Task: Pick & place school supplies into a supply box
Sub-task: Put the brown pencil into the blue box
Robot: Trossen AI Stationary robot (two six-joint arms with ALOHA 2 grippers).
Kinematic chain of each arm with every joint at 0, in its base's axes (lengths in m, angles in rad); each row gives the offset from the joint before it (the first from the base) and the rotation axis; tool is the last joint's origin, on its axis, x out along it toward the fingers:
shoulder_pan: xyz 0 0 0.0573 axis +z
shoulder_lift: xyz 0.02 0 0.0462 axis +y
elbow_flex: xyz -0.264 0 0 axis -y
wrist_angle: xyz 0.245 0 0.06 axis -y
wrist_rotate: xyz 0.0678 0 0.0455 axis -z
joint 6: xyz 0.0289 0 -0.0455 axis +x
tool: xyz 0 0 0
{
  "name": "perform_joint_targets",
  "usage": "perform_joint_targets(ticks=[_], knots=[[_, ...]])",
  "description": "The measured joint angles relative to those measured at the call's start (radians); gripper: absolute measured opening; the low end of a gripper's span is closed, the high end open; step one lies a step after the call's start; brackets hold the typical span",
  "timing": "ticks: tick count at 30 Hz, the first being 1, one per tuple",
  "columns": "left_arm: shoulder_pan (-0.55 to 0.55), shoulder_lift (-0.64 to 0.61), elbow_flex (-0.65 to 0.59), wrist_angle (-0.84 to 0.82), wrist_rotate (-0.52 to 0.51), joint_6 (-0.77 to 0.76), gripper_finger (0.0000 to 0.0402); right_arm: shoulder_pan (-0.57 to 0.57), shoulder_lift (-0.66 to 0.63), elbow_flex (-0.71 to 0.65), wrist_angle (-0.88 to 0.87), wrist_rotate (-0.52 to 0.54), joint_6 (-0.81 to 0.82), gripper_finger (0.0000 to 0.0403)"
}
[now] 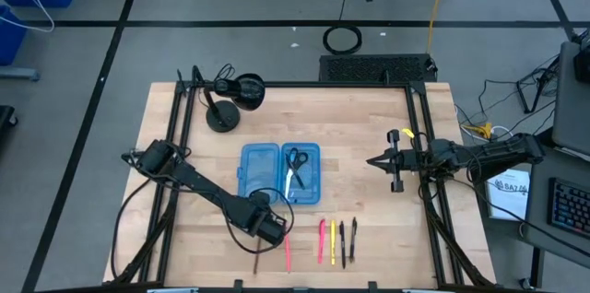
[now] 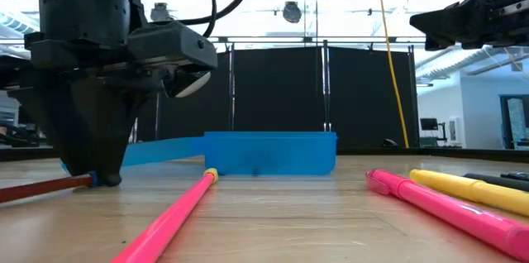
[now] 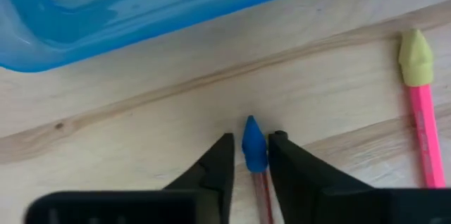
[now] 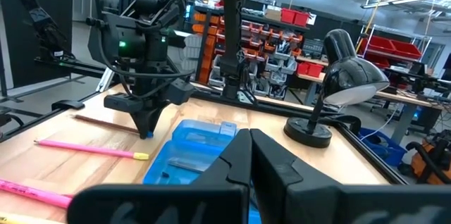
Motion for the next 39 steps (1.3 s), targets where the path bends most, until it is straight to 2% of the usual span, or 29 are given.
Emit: perform_joint_targets(ticks=[7,16,23,28,32,37,39], knots=[[0.0,0.0,0.0,0.012,-0.016,0.034,0.0016,0.0,0.0,0.0,0.001,0.0,0.0,0.0],[-0.001,-0.015,0.002,0.036,-0.026,0.073,0.0031,0.0,0.0,0.0,0.001,0.0,0.005,0.0],[0.019,-0.119,0.012,0.051,-0.084,0.156,0.0014,0.0,0.0,0.0,0.001,0.0,0.039,0.0],[0.121,-0.233,0.014,0.102,-0.093,0.28,0.0023,0.0,0.0,0.0,0.001,0.0,0.065,0.0],[0.22,-0.291,0.015,0.179,-0.148,0.398,0.003,0.0,0.001,0.0,0.001,0.0,0.083,0.0],[0.367,-0.281,0.016,0.276,-0.215,0.54,0.0013,0.0,0.004,0.0,-0.011,-0.001,0.085,0.0],[0.421,-0.253,0.016,0.304,-0.208,0.587,0.0013,0.0,0.006,0.0,-0.012,-0.002,0.09,0.0]])
